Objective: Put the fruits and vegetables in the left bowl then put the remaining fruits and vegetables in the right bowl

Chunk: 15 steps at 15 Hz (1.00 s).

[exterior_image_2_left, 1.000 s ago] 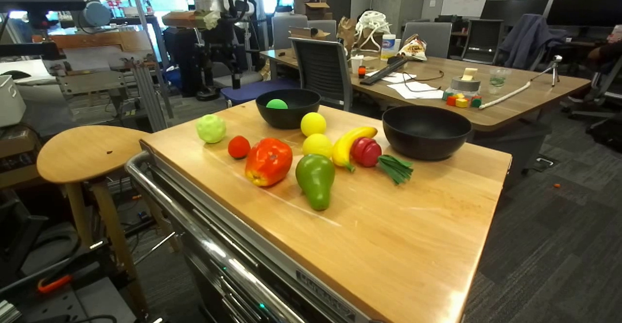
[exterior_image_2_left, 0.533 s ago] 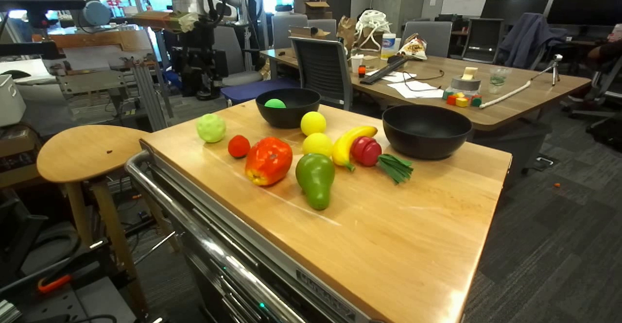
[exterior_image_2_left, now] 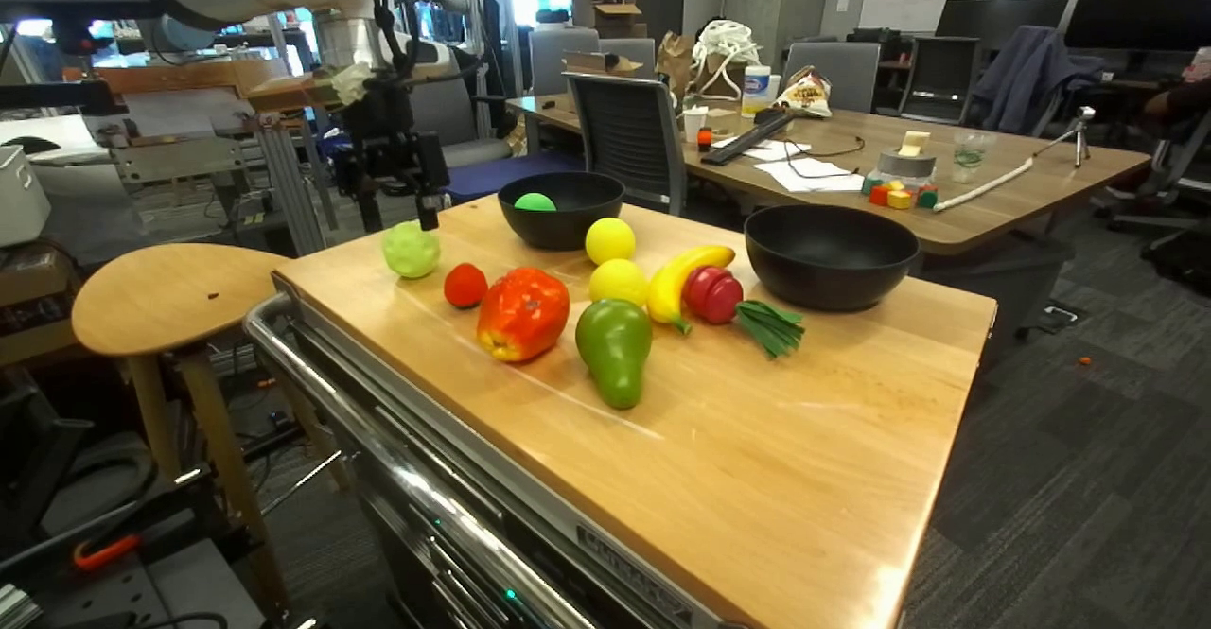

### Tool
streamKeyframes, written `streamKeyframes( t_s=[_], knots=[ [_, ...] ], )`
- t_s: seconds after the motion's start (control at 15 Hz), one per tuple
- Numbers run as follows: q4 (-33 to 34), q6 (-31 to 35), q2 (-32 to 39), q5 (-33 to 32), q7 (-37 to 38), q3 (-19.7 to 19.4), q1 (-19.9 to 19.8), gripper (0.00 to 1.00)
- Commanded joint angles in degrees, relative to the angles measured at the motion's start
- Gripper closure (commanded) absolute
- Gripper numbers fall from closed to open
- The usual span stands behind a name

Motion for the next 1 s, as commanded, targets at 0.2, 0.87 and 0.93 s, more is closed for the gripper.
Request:
streamKeyframes(
  t_s=[0.2, 0.87, 0.93],
  knots=[
    [-3.12, 11.29, 2.76, -0.91, -0.02, -0.99, -1.24, 0.32],
    [-1.42, 19.3, -7.58, 3.97, -0.43, -2.65, -4.43, 0.78],
    [-0.41, 20.86, -7.63, 3.48, 0.8, -2.91, -4.92, 0.79]
  ],
)
